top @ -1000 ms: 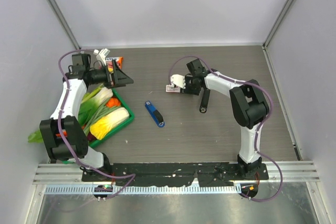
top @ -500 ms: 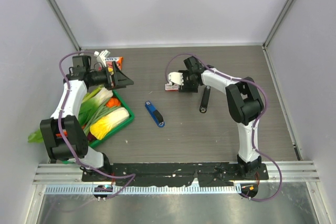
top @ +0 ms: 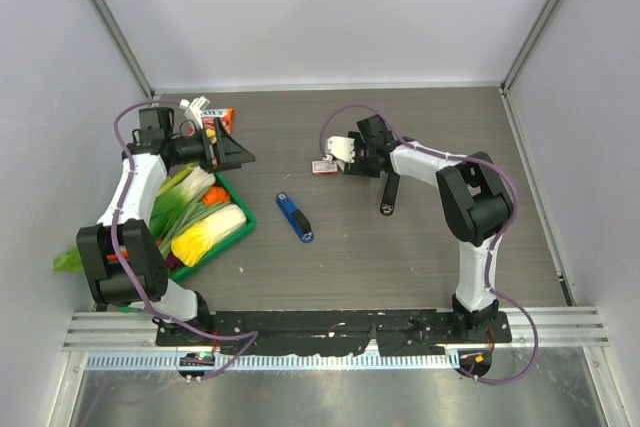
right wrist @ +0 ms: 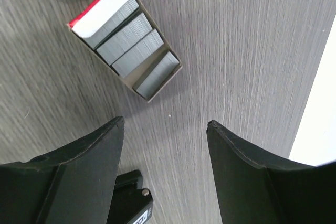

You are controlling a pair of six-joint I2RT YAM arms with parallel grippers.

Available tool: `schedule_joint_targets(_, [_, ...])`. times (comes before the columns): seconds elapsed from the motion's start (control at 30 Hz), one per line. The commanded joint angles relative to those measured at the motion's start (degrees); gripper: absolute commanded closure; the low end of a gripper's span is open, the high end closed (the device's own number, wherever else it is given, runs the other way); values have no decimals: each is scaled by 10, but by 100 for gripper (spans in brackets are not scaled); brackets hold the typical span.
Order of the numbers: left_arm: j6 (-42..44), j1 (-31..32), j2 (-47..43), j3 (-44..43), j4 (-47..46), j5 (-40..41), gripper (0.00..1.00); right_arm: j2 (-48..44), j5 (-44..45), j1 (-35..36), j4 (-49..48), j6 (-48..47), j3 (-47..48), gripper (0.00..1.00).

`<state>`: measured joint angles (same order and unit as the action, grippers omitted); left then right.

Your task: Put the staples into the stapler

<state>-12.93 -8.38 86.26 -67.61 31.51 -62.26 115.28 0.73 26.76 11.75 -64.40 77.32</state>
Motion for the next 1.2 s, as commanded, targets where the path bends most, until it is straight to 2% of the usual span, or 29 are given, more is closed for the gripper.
schedule_joint_targets(0.0, [-6,-4,-5,5,-26,-21,0,-87,2,-4,-48,60,-23,31])
schedule_joint_targets(0.17, [-10,-3,-2,4,-29,-23,0,-156,1,-4,-35,168,-31,31])
schedule_joint_targets(0.33, [-3,9,-5,2,-26,-7,0,-222,3,-4,-20,336,-32,34])
schedule_joint_targets(0.57, [103,66,-9,-60,90,84,0,-273,-60,-4,12,479,-61,37])
schedule_joint_targets(0.8, [195,74,-55,-72,189,136,0,-270,-153,-4,56,495,-83,37])
schedule_joint_targets(0.93, [229,107,-84,-45,174,199,0,-281,-201,-5,53,485,-107,37])
schedule_joint_targets(1.17, [300,169,-94,-24,145,220,0,-327,-242,-4,33,436,-170,37])
